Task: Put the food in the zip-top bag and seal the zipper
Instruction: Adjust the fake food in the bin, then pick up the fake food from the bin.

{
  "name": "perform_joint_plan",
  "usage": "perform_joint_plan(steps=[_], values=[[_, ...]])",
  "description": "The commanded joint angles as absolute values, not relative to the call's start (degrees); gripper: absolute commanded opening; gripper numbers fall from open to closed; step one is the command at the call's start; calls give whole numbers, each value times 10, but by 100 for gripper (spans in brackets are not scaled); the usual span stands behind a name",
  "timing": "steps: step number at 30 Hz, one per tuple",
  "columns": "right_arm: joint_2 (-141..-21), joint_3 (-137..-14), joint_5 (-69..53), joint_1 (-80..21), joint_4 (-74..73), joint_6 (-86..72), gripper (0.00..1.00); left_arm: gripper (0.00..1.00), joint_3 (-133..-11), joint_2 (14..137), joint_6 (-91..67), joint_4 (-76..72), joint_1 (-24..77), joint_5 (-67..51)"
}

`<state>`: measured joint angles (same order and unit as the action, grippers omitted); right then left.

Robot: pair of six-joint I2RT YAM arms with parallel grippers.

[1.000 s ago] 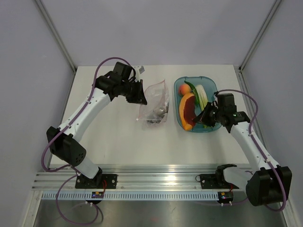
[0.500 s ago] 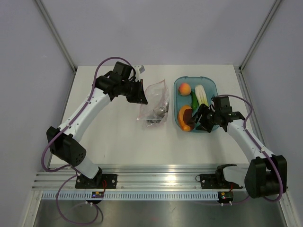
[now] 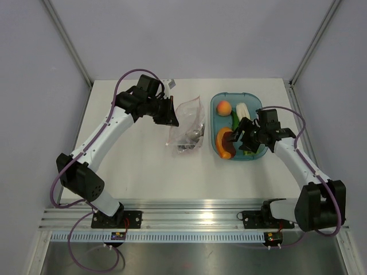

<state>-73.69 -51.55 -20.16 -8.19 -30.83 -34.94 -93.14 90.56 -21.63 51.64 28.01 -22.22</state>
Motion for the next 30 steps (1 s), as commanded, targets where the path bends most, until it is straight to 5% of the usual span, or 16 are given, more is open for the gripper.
perform_joint_plan(steps=[1, 7, 19, 30], values=[[-668, -560, -150, -82, -323, -289, 77, 0, -928, 883, -214, 497, 277, -234], [-624, -620, -53, -142, -434, -157, 79, 0, -948, 882, -203, 509, 277, -210], [-606, -608, 217, -450, -454, -74, 78, 0, -997, 919, -241, 511, 277, -216], [-574, -533, 220, -505, -381, 34, 81, 0, -1070, 957, -236, 549, 275, -228]])
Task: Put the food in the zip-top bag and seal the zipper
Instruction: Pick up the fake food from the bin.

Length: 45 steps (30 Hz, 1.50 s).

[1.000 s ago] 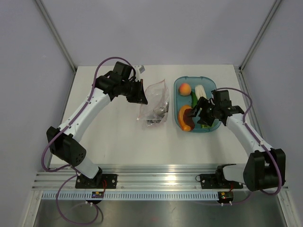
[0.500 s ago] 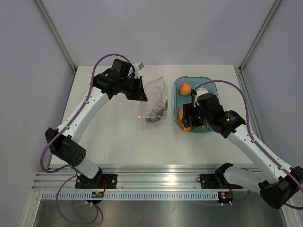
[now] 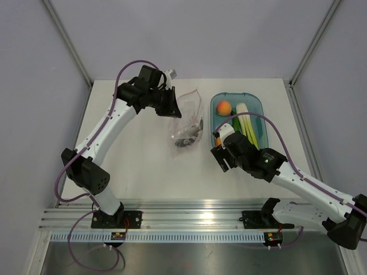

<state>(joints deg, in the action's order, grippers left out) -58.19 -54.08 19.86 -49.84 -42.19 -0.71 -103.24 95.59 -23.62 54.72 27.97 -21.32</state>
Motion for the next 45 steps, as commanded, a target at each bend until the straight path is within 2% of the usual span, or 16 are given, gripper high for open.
perform_joint_plan(steps=[1, 13, 17, 19, 22, 23, 24, 27, 31, 35, 42, 45], values=[[-579, -530, 219, -505, -376, 38, 81, 0, -1072, 961, -236, 552, 274, -229], [-661, -488, 264, -505, -280, 86, 80, 0, -1062, 957, -231, 551, 273, -236], [-681, -480, 281, -505, -258, 88, 74, 0, -1049, 954, -236, 542, 273, -243], [-688, -478, 296, -505, -252, 84, 65, 0, -1046, 951, -237, 541, 274, -245], [-695, -476, 319, -503, -250, 73, 42, 0, -1043, 949, -239, 537, 274, -246], [-692, -475, 324, -502, -250, 70, 31, 0, -1042, 948, -239, 537, 274, -245], [-687, -476, 339, -502, -252, 65, 16, 0, -1042, 947, -239, 538, 274, -245], [-645, -491, 357, -498, -270, 44, 0, 0, -1039, 942, -241, 536, 274, -239], [-562, -567, 385, -497, -341, 4, 0, 0, -1045, 937, -238, 538, 273, -208], [-527, -673, 386, -491, -434, -60, 0, 0, -1077, 939, -226, 555, 274, -140], [-563, -898, 390, -491, -586, -191, 0, 0, -1164, 978, -204, 601, 274, -18], [-567, -933, 364, -491, -576, -221, 0, 0, -1171, 981, -202, 592, 274, 21]])
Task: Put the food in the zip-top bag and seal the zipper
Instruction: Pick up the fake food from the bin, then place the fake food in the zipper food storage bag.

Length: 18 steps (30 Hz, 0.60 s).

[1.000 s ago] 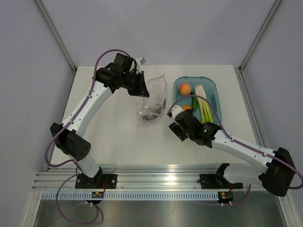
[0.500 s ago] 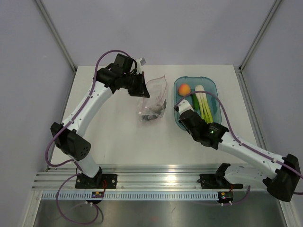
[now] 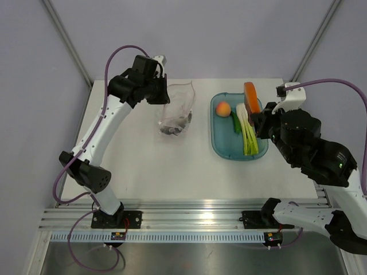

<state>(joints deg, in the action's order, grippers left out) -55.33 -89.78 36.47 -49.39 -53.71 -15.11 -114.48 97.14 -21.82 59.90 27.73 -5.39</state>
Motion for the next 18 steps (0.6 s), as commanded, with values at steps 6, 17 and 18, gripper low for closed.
perform_joint_plan(steps=[6, 17, 18], values=[[-564, -968, 305, -491, -524, -308, 0, 0, -1126, 966, -240, 533, 276, 61], [-547, -886, 162, -491, -338, -413, 0, 0, -1038, 937, -298, 438, 276, 38], [-548, -876, 159, -491, -320, -428, 0, 0, -1038, 936, -299, 438, 276, 36]])
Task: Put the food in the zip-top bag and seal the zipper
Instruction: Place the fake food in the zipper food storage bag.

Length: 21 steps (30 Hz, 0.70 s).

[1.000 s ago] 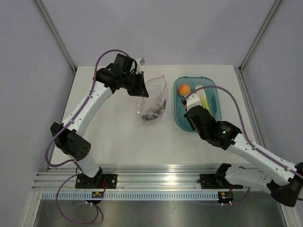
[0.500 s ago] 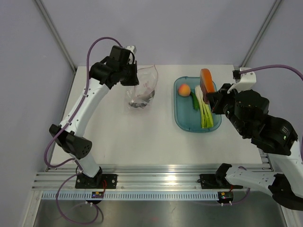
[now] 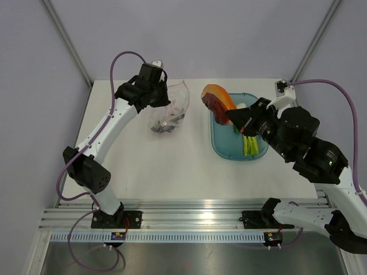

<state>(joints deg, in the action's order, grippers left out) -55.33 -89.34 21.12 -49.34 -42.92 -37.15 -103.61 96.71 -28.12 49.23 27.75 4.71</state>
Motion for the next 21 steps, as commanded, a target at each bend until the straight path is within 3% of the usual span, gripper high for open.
perform_joint_plan(steps=[1, 8, 21], values=[[-554, -874, 155, -491, -313, -435, 0, 0, -1036, 935, -300, 436, 276, 35], [-614, -867, 76, -491, -259, -478, 0, 0, -1034, 935, -298, 443, 276, 19], [-645, -842, 80, -488, -247, -475, 0, 0, -1045, 926, -268, 455, 267, -45]])
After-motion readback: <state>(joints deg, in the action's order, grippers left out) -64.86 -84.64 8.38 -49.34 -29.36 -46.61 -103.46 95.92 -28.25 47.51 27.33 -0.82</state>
